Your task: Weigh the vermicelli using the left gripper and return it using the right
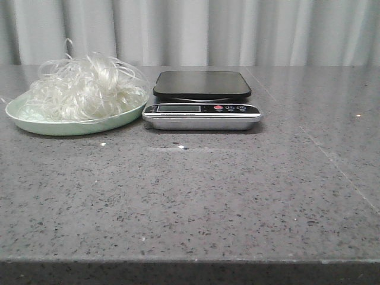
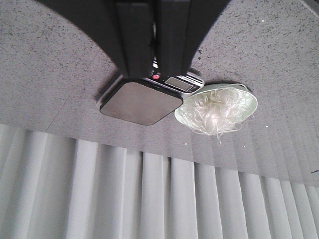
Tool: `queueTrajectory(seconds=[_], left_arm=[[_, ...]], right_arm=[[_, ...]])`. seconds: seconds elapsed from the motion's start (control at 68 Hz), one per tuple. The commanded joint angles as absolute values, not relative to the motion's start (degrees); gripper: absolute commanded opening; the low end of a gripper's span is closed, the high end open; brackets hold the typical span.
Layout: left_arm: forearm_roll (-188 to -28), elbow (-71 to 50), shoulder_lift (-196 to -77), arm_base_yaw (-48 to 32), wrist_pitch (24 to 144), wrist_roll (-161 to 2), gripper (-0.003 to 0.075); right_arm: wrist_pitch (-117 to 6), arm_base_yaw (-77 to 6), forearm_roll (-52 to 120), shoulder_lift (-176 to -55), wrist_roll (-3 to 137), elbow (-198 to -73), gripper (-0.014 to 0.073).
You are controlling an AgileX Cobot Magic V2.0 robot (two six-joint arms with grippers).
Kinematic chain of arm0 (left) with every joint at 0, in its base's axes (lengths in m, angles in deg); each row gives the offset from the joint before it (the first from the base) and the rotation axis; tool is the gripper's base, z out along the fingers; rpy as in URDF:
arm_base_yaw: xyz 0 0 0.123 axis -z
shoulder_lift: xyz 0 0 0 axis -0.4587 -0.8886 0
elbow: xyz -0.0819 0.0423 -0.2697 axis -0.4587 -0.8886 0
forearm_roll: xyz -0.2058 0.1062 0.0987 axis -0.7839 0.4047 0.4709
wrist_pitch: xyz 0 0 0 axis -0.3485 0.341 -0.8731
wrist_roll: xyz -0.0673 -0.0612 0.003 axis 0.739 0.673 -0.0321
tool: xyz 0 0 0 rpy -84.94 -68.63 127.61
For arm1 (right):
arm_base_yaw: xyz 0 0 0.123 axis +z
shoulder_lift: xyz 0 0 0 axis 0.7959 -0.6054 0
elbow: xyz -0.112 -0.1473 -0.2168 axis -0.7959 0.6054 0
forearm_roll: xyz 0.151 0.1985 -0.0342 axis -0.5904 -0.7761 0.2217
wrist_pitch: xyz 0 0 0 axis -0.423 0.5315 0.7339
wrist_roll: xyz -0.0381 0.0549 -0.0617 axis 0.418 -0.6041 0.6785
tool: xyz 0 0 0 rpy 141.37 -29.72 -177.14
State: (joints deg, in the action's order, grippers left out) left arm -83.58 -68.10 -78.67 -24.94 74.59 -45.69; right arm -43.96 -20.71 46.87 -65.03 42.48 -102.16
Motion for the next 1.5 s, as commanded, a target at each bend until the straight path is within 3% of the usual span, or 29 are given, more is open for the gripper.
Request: queueTrajectory(seconds=[0.0,1.088,1.103,1.25,1.485], left_arm=[[-83.58,-68.59,-77.48,-25.40,68.08,-45.24,0.0127],[-83.18,-68.59,-77.48,-25.40,68.75,-45.24,0.0127],[-83.18,-68.59,-77.48,-25.40,68.75,-45.24,0.0127],[-83.18,-68.59,-77.48,-25.40,68.75,-45.24,0.0127],[-83.18,-68.59,-77.48,-25.40,68.75,-45.24,0.0127]], right_arm=[[-47.93,-21.00,47.67,-65.66,43.05,-103.46,0.0167],[-47.93,-21.00,47.67,-65.66,43.05,-103.46,0.0167],[-50.41,-38.97,48.82,-65.53,43.05,-98.66,0.0167],[-55.33,-49.69,48.82,-65.24,43.05,-93.41,0.0167],[-69.73,-56.02,46.89,-61.27,43.05,-81.34,0.0167]])
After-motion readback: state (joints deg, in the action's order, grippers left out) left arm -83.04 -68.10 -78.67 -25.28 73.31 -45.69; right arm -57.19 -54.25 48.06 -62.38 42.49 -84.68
